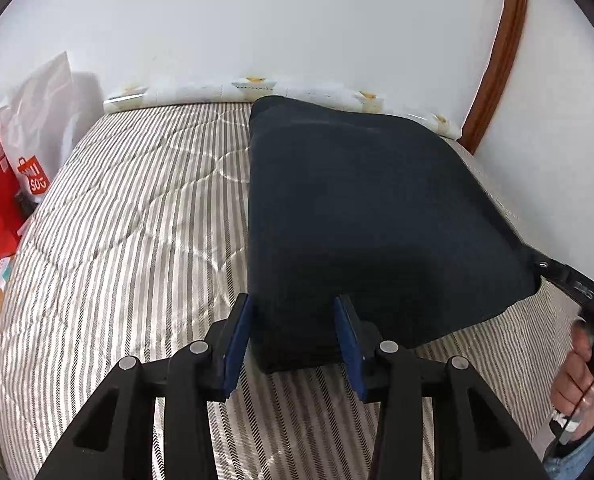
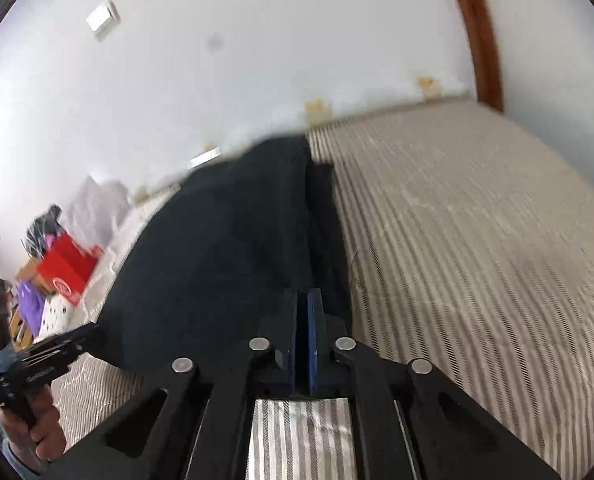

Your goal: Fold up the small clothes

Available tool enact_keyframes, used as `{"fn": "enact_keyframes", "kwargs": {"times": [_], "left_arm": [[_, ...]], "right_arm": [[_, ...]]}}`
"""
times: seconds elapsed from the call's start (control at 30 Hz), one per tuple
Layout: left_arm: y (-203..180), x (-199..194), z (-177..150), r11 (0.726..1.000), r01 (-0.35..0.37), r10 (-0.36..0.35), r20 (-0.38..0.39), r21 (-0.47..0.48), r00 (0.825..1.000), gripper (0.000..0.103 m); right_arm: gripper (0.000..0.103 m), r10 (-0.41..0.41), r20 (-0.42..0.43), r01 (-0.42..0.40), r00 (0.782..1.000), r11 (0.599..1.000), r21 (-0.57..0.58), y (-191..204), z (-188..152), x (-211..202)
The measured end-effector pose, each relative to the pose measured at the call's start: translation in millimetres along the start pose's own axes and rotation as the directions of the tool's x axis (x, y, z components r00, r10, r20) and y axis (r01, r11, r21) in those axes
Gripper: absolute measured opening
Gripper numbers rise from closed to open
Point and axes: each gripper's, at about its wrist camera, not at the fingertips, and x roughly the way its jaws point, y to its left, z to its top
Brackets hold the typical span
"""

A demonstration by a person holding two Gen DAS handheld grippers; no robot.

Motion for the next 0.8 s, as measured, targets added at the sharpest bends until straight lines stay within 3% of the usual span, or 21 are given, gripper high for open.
{"fn": "enact_keyframes", "kwargs": {"times": [0.23, 0.47, 0.53, 0.6, 0.63, 0.73, 0.8], "left_arm": [[-3.1, 0.3, -9.3, 1.0, -0.001, 0.001, -0.029, -0.001, 1.0, 0.044], [-14.3, -23.8, -13.9, 1.0, -0.016, 0.015, -0.041, -0.015, 0.999, 0.044], [-22.5, -36.7, -12.9, 1.0, -0.024, 0.024, -0.028, -0.009, 0.999, 0.045], [-31.5, -58.5, -12.6, 1.0, -0.023, 0.023, 0.009, -0.006, 1.0, 0.061], [-35.8, -68.9, -12.4, 1.0, -0.016, 0.017, 0.028, -0.007, 0.999, 0.064], [-49.6, -104.1, -14.8, 1.0, -0.011, 0.01, 0.074, 0.004, 0.997, 0.071], [-59.4, -125.1, -16.3, 0.999, -0.03, 0.028, 0.099, 0.016, 0.995, 0.078]], "right_arm": [[0.005, -0.046, -0.052, 0.047, 0.998, 0.999, 0.02, -3.2, -12.1, 0.0], [0.013, -0.212, -0.073, 0.201, 0.975, 0.97, -0.137, 26.6, -10.7, -27.2], [0.032, -0.228, -0.059, 0.215, 0.972, 0.962, -0.168, 39.5, -7.3, -43.5], [0.051, -0.231, -0.026, 0.222, 0.973, 0.958, -0.184, 51.5, -3.7, -62.8], [0.058, -0.225, 0.002, 0.222, 0.974, 0.959, -0.178, 57.2, -2.3, -77.3], [0.07, -0.205, 0.027, 0.207, 0.978, 0.964, -0.167, 67.8, 0.4, -108.4], [0.072, -0.181, 0.022, 0.182, 0.983, 0.967, -0.181, 74.8, 2.7, -126.2]]}}
